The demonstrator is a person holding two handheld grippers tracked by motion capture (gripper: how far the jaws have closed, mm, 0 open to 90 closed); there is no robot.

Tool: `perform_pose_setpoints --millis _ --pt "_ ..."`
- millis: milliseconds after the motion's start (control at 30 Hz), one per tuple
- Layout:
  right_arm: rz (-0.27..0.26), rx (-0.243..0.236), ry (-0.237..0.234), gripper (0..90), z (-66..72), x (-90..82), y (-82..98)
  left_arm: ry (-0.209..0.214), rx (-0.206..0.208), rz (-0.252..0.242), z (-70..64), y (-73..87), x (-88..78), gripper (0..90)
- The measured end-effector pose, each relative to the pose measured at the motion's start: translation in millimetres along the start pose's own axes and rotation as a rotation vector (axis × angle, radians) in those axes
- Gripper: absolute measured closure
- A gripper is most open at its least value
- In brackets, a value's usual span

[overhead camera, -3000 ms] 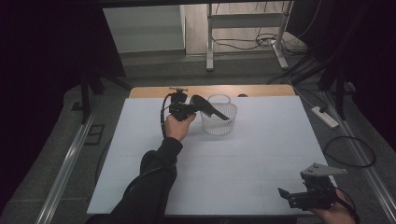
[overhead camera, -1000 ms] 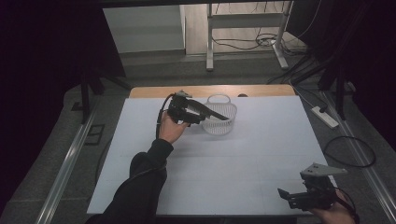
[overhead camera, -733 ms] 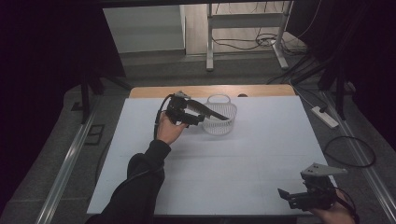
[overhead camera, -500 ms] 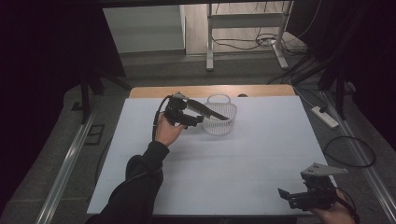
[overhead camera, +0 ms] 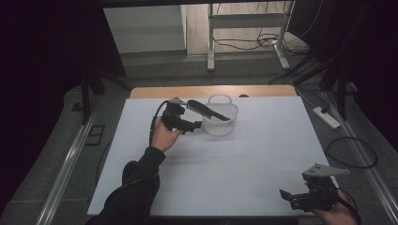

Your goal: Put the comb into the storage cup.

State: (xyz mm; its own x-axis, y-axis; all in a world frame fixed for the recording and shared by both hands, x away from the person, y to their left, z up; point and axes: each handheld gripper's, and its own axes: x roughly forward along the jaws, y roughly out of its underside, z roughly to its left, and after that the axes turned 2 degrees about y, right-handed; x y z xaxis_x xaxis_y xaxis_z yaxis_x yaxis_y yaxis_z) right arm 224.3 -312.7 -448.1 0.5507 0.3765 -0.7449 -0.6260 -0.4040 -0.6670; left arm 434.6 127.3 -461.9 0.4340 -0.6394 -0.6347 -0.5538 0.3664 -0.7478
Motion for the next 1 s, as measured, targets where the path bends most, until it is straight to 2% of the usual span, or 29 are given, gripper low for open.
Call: perform_pose_setpoints --millis 567,1000 --pt "-0.003 -0.006 0.0 0.0 0.5 -0.3 0.1 0.015 0.027 -0.005 -6.4 7.0 -11.0 0.0" --pt "-0.022 -0.009 0.003 0.0 1.4 -2.3 0.7 0.026 0.029 -0.006 -9.4 12.2 -20.9 0.0"
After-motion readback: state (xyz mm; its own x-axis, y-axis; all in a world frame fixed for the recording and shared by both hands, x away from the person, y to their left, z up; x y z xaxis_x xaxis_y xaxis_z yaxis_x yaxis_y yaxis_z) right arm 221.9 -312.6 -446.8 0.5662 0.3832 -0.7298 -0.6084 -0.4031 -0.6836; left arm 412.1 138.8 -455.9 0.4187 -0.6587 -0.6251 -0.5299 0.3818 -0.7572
